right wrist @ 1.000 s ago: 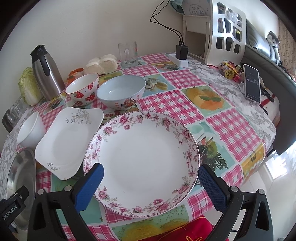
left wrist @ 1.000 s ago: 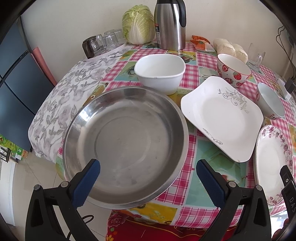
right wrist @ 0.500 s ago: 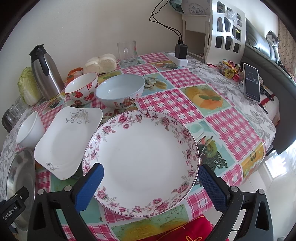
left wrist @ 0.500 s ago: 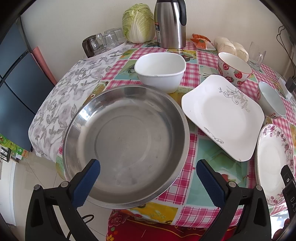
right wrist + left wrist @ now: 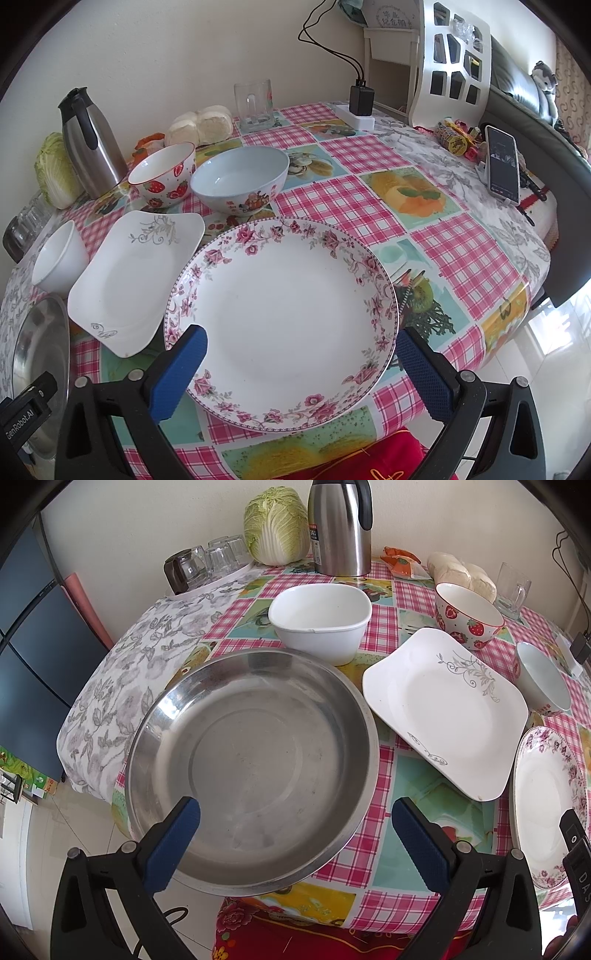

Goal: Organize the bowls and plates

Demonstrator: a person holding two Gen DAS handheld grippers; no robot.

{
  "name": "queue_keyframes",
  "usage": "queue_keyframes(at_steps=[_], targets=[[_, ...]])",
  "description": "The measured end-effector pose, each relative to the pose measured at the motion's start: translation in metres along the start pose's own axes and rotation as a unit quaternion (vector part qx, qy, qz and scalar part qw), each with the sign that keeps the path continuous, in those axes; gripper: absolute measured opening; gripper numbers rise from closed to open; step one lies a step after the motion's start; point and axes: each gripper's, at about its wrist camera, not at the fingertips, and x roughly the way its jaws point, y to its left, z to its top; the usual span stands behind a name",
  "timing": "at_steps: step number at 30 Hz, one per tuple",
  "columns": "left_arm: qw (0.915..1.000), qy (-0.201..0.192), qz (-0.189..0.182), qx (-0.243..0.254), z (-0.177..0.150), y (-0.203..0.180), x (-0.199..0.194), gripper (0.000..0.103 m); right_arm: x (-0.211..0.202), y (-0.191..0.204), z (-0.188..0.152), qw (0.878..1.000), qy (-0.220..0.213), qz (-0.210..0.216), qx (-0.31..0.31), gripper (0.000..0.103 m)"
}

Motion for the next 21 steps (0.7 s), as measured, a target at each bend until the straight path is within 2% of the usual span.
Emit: queue_keyframes(at_steps=[14, 21], targets=[[1.0000, 0.000, 0.002, 0.000, 0.001, 0.000, 0.000, 0.103, 0.001, 0.003, 0.000, 1.000, 0.003, 0.001, -0.002, 0.103], [0.9991, -0.001, 0.007, -0.042, 0.003, 0.024, 0.006, 0.103, 0.002, 0.032, -0.002, 0.997, 0.003, 0.072, -0.032, 0.103]])
